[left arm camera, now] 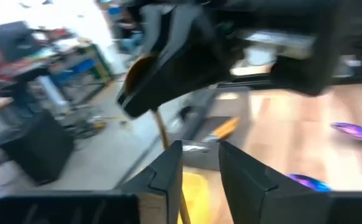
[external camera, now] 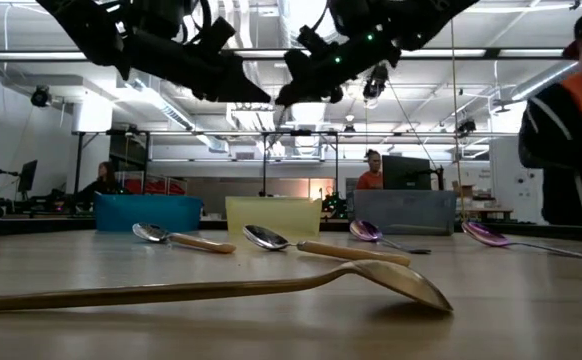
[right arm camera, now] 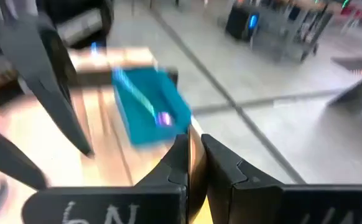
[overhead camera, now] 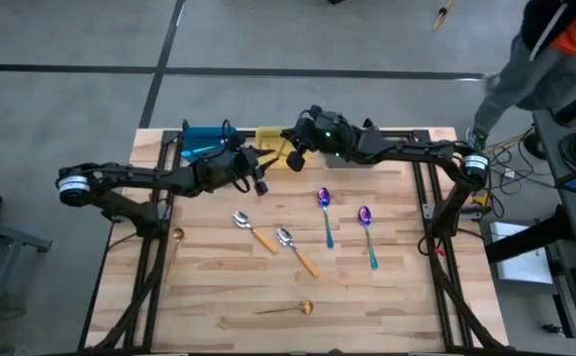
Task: Sort silverware by color (type)
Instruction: Put the gold spoon into the yellow bin
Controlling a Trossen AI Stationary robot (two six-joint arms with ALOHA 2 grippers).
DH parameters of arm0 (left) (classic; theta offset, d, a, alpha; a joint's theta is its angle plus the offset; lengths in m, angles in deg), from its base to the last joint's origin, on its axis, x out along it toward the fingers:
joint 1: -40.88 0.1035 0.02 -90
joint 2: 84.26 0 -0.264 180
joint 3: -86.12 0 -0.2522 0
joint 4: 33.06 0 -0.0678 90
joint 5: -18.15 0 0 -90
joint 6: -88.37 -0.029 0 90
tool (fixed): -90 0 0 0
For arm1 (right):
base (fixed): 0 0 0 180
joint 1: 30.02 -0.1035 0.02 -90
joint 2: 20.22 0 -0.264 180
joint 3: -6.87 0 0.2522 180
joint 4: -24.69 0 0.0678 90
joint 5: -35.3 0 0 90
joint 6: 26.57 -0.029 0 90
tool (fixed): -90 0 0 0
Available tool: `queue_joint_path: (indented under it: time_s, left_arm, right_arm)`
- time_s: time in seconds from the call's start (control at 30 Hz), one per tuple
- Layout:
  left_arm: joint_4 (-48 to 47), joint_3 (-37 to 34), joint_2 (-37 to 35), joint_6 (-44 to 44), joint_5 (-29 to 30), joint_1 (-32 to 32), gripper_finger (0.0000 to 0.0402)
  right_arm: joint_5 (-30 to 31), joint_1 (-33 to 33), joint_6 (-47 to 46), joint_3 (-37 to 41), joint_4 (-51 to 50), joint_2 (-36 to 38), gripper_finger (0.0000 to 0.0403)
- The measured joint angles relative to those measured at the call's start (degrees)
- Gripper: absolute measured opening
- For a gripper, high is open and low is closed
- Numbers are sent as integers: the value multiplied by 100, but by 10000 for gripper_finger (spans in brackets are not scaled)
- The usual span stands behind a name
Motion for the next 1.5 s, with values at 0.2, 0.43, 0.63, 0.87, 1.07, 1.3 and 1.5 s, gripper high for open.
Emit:
queue_joint_path:
  time_s: [0.2,0.43,0.63,0.87,1.07,1.3,1.5]
  left_arm:
    - [-462,-9,-271,300,-1174,366,124]
    - [-964,-9,-310,648,-3055,1011,151]
    - [-930,-106,-133,697,-3107,1109,162]
    - [-670,-128,217,734,-3109,1108,163]
    - [89,-151,751,1019,-3111,1108,163]
    - [1145,-146,1353,1528,-3242,1101,162]
    - [1372,-140,1551,1597,-3254,1086,133]
  right_arm:
    - [-252,-43,917,-900,-2210,5,14]
    - [-355,-44,1306,-1105,-2556,-4,14]
    - [-694,-115,1449,-1083,-2564,-4,13]
    - [-783,-156,1620,-1074,-2454,-4,13]
    - [-811,-170,1632,-1067,-2336,-4,13]
    - [-1445,-182,1651,-1036,-1960,-4,13]
    - [-1512,-182,1790,-1019,-1882,-4,13]
